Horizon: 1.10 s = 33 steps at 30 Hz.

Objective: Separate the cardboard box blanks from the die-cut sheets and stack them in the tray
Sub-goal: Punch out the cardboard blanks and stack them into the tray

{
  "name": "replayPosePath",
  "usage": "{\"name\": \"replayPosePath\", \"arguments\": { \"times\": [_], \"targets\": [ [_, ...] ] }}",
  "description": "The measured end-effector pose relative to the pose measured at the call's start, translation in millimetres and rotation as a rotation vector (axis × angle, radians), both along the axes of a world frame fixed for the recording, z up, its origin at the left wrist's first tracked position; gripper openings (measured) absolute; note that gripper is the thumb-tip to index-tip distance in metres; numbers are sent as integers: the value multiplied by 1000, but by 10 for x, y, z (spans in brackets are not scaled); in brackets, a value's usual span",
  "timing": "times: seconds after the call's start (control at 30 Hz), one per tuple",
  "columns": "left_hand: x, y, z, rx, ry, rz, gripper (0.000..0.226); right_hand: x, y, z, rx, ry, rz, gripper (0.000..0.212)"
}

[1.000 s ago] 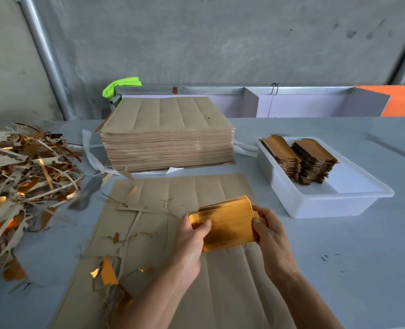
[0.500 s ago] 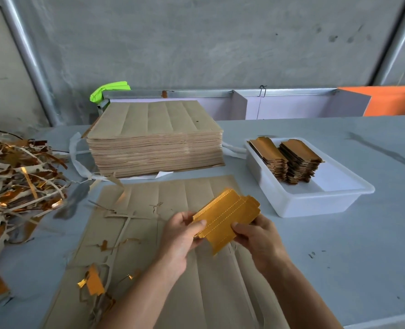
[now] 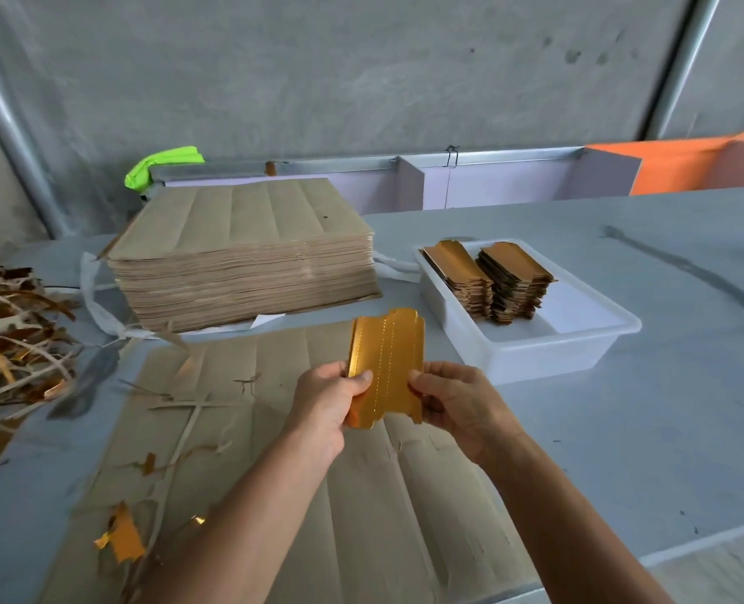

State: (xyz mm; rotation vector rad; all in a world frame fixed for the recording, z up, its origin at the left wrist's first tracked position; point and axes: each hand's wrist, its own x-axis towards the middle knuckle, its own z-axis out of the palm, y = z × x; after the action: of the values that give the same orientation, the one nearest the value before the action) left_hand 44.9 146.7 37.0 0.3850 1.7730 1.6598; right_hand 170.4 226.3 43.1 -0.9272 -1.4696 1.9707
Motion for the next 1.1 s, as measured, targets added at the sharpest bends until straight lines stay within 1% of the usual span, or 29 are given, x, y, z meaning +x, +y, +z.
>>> {"name": "replayPosePath", "arguments": {
  "times": [0.1,0.2,0.27,0.33,0.43,0.57,0.77,0.83,0.9,1.0,1.1],
  "targets": [
    [58,91,3,43,-25,48,9,28,-44,-51,65,-36,20,10],
    [122,156,17,68,-25,19,7,61,-19,-61,93,-12,-17,15],
    [151,176,36,90,-24,-19,10,97,30,-45,90,-5,-49,18],
    [158,189,54,83,-18,-55,11,135,81,-32,86,-9,-63,20],
    [174,224,74,40,51,-78,8,171,140,-25,96,-29,-84,21],
    [246,343,108,41,101,-42,12,181,250,7,106,-49,-146,16],
    [386,649,210,87,118,-16,14,298,534,171,198,-73,-178,21],
    [437,772,240,94,114,-1,12,332,636,214,209,-77,-193,22],
    [483,906,266,117,98,8,5,364,740,242,209,-70,-220,21],
    [547,1099,309,155,89,20,17,414,901,261,189,-45,-292,19],
    [623,1264,316,173,109,-27,16,476,1068,255,179,-35,-375,20]
  ]
}}
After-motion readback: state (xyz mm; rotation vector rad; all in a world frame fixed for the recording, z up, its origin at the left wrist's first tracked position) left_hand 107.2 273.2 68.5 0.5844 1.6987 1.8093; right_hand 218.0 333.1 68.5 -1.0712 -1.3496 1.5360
